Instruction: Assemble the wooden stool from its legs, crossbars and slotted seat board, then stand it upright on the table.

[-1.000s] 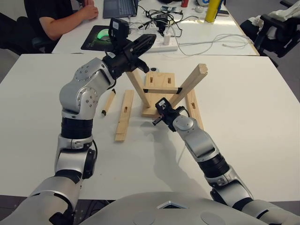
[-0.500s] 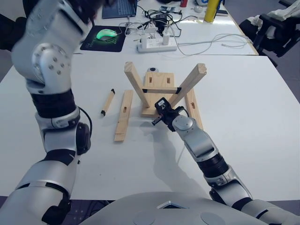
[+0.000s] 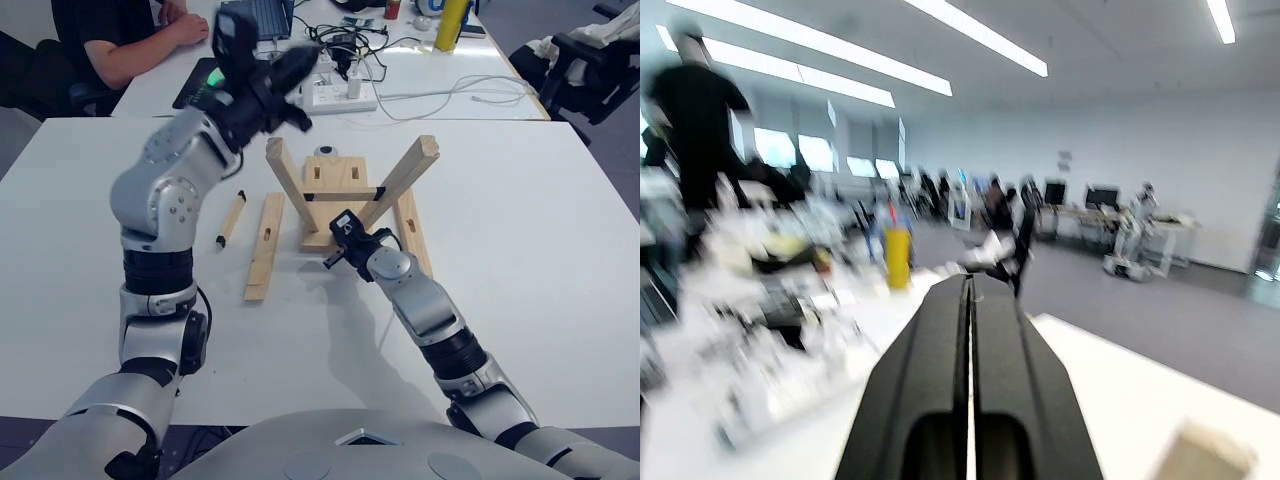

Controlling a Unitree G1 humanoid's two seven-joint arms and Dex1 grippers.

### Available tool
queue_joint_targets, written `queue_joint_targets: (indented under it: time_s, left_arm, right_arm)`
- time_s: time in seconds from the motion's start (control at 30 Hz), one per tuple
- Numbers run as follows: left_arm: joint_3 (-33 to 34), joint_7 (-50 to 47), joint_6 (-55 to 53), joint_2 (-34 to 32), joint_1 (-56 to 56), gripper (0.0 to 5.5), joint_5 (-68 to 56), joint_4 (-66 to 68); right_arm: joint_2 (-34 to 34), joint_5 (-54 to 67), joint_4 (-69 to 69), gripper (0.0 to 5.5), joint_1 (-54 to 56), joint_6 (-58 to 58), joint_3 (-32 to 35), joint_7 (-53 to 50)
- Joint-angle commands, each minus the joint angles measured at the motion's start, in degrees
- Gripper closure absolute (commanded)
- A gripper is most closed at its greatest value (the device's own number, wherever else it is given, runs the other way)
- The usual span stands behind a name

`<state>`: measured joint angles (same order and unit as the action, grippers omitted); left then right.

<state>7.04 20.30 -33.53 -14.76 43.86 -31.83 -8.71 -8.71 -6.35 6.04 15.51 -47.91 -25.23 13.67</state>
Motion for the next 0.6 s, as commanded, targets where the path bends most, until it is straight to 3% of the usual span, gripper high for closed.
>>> queue_joint_targets:
  time_s: [0.03,0.23,0.43,0.6]
  left_arm:
    - [4.4,-3.6,3.5,-2.4,-1.7,5.48,2.8,-3.5]
    - [6.3,-5.1,0.2,-5.3,-15.6,5.48,3.0,-13.0]
    - [7.8,-11.1,-2.4,-3.5,-29.1,5.48,3.7,-24.9]
    - [6.4,-17.1,-2.9,-1.9,-40.5,5.48,9.9,-29.6]
  right_arm:
    - [0.1,0.6,-4.5,5.50,-3.9,2.2,0.3,0.5]
    - [-4.1,1.4,8.7,5.50,-8.6,18.8,4.1,2.2]
    - [-5.7,5.8,33.2,5.50,-12.7,19.4,12.4,3.3]
    - [-12.1,7.0,37.6,5.50,-27.0,19.5,14.6,6.9]
